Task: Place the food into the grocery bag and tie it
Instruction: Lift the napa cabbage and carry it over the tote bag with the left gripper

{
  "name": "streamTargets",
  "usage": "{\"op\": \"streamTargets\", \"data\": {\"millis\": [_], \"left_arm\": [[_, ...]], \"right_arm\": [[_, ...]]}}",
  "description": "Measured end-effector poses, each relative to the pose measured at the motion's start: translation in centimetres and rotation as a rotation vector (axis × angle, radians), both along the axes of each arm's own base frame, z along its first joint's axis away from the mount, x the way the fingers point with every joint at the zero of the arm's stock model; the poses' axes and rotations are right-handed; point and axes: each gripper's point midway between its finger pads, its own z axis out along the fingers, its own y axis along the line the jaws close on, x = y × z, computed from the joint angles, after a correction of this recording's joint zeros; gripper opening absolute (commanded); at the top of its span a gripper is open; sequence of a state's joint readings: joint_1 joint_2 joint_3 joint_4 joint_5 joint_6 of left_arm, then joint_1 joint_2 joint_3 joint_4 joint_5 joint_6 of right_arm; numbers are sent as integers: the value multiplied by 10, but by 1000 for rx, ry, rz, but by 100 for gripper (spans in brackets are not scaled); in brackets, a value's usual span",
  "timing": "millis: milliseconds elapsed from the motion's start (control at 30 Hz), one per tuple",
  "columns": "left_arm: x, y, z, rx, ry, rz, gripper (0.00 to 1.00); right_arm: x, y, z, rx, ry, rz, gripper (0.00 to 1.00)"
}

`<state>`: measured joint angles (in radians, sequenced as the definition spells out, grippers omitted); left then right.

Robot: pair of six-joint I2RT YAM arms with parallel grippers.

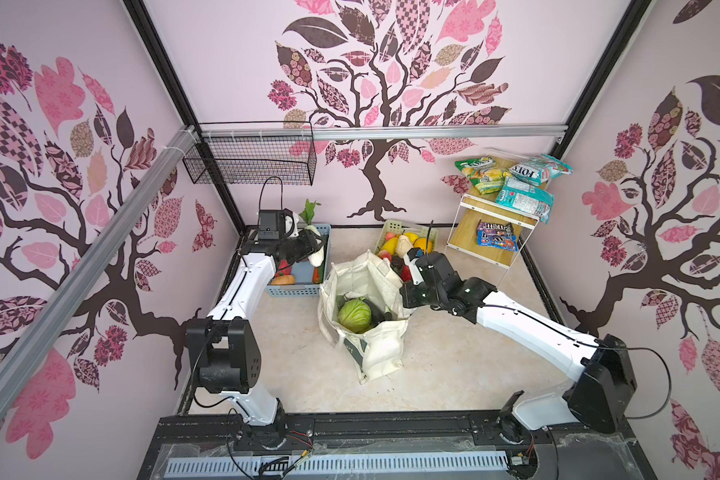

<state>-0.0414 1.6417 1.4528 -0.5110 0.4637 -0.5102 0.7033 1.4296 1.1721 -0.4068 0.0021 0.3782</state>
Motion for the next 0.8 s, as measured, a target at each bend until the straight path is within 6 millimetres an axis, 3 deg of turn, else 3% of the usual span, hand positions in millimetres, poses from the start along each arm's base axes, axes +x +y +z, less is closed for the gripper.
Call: {"op": "streamTargets", "data": {"millis": [267,467,567,800], "left_arm": [[-25,-38,42,-103,-78,-66,49],[-44,-49,66,-152,-120,-91,49],[-54,-57,74,-160,-139,-109,49],[-87,-100,81,-153,-158,-204,49]], "right_arm": [[0,2,1,10,-1,2,0],[0,3,2,17,3,4,0],[0,3,2,21,4,3,0],[0,4,3,30,6,1,0]]}}
